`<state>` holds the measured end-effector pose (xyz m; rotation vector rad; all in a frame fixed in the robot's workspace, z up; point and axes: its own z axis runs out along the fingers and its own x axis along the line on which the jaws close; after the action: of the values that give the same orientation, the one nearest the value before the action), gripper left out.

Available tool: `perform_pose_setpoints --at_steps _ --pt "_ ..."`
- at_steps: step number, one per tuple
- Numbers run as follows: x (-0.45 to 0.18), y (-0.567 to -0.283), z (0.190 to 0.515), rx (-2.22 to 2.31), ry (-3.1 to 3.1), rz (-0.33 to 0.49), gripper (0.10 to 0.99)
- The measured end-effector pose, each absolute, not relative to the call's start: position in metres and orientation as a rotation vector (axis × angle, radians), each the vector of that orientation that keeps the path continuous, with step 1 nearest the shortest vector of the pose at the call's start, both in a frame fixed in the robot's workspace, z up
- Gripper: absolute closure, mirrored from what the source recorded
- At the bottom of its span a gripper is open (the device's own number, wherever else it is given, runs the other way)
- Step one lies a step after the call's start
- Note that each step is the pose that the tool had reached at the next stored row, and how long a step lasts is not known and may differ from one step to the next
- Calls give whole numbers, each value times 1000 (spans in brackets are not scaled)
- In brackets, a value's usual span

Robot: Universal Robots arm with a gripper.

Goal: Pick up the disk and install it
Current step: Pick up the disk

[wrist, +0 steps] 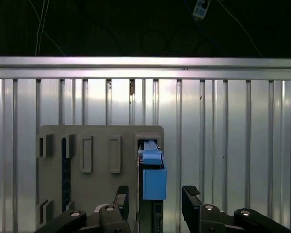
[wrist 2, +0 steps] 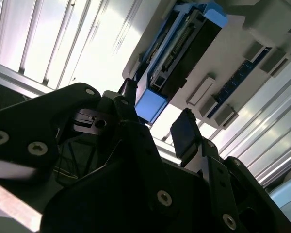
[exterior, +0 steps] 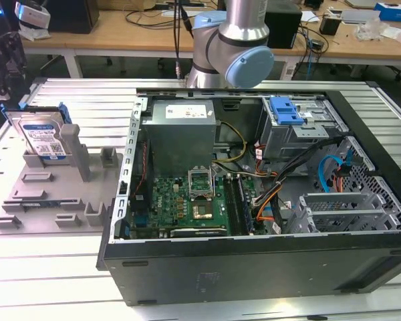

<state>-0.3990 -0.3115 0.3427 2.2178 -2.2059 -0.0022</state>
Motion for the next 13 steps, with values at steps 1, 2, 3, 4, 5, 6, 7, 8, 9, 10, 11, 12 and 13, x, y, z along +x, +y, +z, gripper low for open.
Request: perform_pose_setpoints --at_steps 1,2,3,4,5,6,7,8,9,10,11,12,13 --pt "-399 -311 342 2218 -2206 -2 525" --pt "-400 -311 341 2218 -2206 -2 525" --pt "-400 -311 341 2218 -2206 -2 525" --pt "-400 -312 340 2218 -2206 -2 525" --pt "-400 -312 340 2218 -2206 -2 525" --pt "-400 -312 339 2218 -2206 -2 525" --pt "-400 -312 338 2218 -2206 -2 525" --pt "-401 -312 337 2218 -2206 -2 525" --pt "-401 -312 336 2218 -2206 -2 525" --pt "-401 -312 335 2218 -2206 -2 525" --pt "-401 -312 334 2218 -2206 -2 525" --pt "-401 -312 333 2218 -2206 -2 525" --pt "-401 -312 332 2218 -2206 -2 525"
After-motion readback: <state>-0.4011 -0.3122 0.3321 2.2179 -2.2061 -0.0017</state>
